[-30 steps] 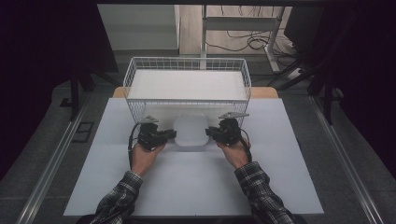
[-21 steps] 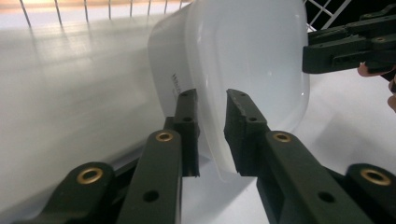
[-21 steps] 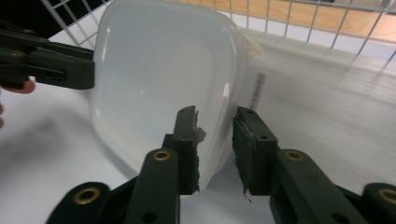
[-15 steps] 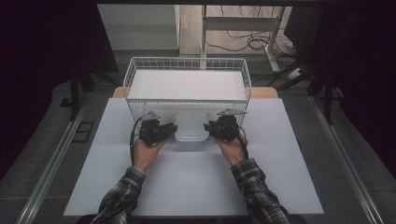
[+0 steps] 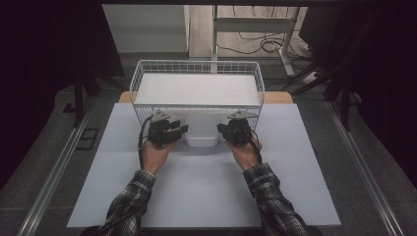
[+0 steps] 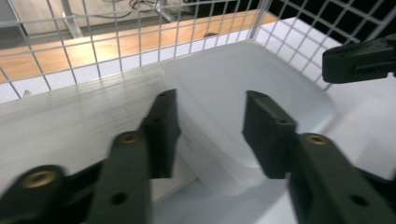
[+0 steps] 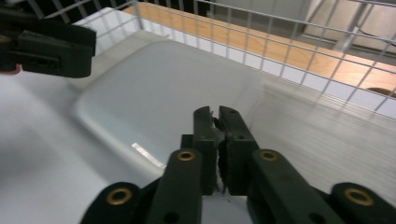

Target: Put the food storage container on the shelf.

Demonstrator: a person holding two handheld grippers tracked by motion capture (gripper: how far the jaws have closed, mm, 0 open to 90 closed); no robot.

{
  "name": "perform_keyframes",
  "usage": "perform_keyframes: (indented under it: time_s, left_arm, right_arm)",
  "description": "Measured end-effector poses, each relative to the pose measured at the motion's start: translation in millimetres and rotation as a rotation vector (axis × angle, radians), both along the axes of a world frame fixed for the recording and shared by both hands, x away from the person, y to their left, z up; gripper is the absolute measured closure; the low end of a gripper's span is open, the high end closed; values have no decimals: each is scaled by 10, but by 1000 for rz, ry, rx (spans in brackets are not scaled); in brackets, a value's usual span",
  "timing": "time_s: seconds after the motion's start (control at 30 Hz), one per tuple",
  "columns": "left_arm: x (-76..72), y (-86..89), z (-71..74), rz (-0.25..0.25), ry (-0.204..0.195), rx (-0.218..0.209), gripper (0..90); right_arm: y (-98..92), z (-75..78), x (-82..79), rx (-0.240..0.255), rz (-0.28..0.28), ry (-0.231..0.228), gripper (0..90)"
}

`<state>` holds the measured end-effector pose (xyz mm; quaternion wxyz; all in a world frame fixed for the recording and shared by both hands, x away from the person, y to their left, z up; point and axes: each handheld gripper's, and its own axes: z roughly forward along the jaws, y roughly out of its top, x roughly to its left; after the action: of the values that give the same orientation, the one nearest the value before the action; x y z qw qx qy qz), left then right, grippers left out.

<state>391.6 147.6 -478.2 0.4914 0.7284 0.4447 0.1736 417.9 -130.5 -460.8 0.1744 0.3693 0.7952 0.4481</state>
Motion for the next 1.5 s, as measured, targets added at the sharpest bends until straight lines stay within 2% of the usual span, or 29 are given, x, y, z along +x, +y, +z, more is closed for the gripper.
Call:
perform_keyframes:
  time_s: [0.07, 0.1, 0.13, 0.17, 0.2, 0.23, 0.3, 0.33, 0.37, 0.43, 0.47, 0.5, 0.6, 0.7, 0.77, 0.9, 1.03, 1.23, 1.5]
  left_arm:
    - [-90, 11, 8, -10, -5, -9, 406]
    - [-90, 11, 8, -10, -5, -9, 356]
    - [-139, 23, 5, -26, -6, -18, 356]
    - [-258, 42, -12, -49, 2, -29, 269]
    - [-258, 42, -12, -49, 2, -29, 234]
    - [-406, 57, -37, -59, 4, -17, 186]
    - [-567, 86, -69, -66, -3, -5, 125]
    - [-567, 86, -69, -66, -3, -5, 103]
    - [-732, 123, -121, -79, -4, -6, 76]
    - [-874, 166, -161, -84, -5, -8, 52]
    - [-874, 166, -161, -84, -5, -8, 43]
    - [-988, 199, -170, -91, -4, -11, 36]
    - [-1169, 241, -199, -90, -31, -7, 23]
    - [-1321, 276, -241, -88, -54, 18, 20]
    - [-1400, 297, -273, -89, -54, 33, 17]
    - [-1529, 333, -322, -92, -37, 50, 10]
    - [-1616, 354, -343, -91, -56, 73, 10]
    - [-1663, 363, -363, -92, -67, 92, 24]
    - [-1686, 385, -351, -89, -67, 86, 32]
  right_arm:
    - [-21, 11, -68, 16, 37, 9, 887]
    - [-23, 8, -107, 13, 52, 6, 888]
    - [-23, 8, -107, 13, 52, 6, 888]
    - [-20, -13, -184, 18, 80, 12, 888]
    - [-11, -30, -219, 20, 91, 15, 889]
    - [5, -49, -251, 20, 103, 21, 888]
    - [52, -94, -299, 7, 129, 25, 889]
    - [84, -119, -316, -5, 142, 26, 888]
    - [116, -146, -326, -15, 155, 29, 888]
    - [183, -200, -336, -29, 174, 35, 888]
    - [216, -224, -339, -42, 181, 36, 888]
    - [247, -246, -338, -53, 186, 36, 887]
    - [313, -291, -315, -62, 187, 38, 888]
    - [356, -327, -266, -75, 178, 39, 888]
    - [369, -347, -230, -74, 172, 47, 888]
    - [402, -379, -178, -85, 167, 48, 889]
    - [417, -380, -111, -85, 155, 47, 888]
    - [455, -384, -26, -90, 147, 41, 888]
    - [506, -379, 82, -98, 127, 32, 888]
